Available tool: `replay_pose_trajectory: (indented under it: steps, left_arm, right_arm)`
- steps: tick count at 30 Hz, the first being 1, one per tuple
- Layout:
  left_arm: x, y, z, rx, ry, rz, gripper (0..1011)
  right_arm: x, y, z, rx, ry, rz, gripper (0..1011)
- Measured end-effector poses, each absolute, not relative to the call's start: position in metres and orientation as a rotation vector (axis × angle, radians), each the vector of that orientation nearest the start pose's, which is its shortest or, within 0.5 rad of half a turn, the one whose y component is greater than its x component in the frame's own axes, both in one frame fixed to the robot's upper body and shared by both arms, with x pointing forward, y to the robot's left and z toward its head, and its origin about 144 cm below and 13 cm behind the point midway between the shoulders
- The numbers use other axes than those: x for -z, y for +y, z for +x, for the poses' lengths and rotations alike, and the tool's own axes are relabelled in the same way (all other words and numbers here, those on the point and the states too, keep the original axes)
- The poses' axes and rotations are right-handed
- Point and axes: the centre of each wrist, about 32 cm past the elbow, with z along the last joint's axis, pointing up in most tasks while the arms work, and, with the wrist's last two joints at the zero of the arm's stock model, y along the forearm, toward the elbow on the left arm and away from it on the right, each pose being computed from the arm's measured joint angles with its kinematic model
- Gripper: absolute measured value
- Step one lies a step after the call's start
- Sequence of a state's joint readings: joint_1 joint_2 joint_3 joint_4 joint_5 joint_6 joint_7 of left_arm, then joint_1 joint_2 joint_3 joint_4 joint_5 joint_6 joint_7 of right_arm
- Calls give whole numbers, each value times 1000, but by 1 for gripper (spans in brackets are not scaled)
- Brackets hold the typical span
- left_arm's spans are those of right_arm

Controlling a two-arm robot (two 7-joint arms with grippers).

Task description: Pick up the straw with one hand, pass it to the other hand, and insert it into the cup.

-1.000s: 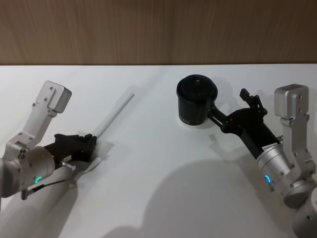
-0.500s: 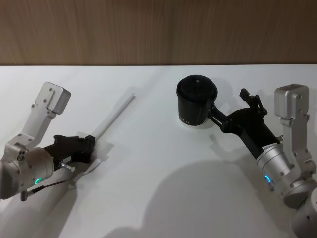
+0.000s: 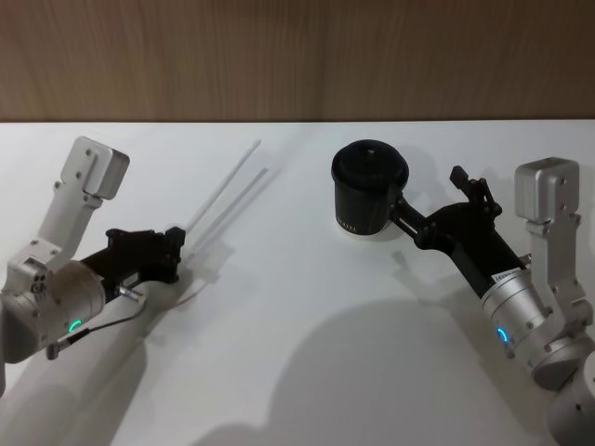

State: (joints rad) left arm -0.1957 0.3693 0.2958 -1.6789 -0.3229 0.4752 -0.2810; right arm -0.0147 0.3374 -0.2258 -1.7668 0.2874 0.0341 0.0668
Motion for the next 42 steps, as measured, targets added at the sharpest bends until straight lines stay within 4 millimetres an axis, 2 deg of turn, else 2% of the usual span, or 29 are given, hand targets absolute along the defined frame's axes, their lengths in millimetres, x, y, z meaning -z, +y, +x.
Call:
replay_pose_trajectory:
  steps: [12,25,35,42]
  left_arm:
    - [-1229,232,496,-961,24,125,0]
    - [-1226,228,504,-898,-91,-81,0]
    - [-1218,222,521,-808,-171,-273,0]
    - [-1213,214,543,-704,-221,-413,0]
  right_arm:
    - [-1189,-237,443,1230,-75,26,1001]
    - [-1189,-237,443,1229,-75,26,1001]
    - [-1189,-237,443,1229,-75,26,1001]
    - [-1189,-237,443,1230,-75,26,1001]
